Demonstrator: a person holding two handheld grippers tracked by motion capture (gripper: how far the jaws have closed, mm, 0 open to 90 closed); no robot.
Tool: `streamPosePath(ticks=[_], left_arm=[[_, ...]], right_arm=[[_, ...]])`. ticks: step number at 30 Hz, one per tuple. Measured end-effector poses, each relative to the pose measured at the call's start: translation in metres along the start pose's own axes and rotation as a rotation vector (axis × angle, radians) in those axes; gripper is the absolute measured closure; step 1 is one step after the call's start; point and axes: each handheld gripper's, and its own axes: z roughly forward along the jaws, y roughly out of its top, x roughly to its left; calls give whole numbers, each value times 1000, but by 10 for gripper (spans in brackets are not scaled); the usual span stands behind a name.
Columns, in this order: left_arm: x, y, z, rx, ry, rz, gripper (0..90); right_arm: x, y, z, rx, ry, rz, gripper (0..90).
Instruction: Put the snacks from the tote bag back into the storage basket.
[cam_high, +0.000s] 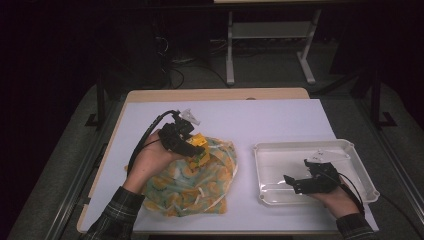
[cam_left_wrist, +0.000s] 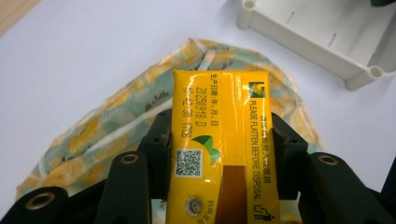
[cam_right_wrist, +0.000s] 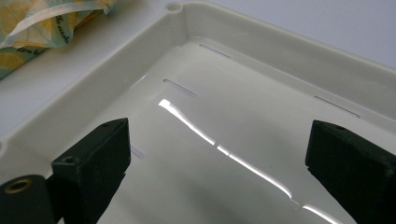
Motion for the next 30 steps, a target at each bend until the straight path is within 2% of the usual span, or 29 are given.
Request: streamPosePath(ticks=[5,8,16,19,30], left_arm=[[-4,13,-5,-20,-2,12,518],[-6,20,-5,-13,-7,36,518],[-11,34,-2,-32,-21,41,518],[-16,43,0,-34,-28,60,518],[-25,59,11,-54,-58,75,518]], right_arm=[[0,0,-1,-2,1,8,61],[0,0,0,-2,2,7,61],[0,0,-1,-3,4,8,61],[-1,0,-1,-5,5,8,61],[-1,0,-1,-6,9,11,61]])
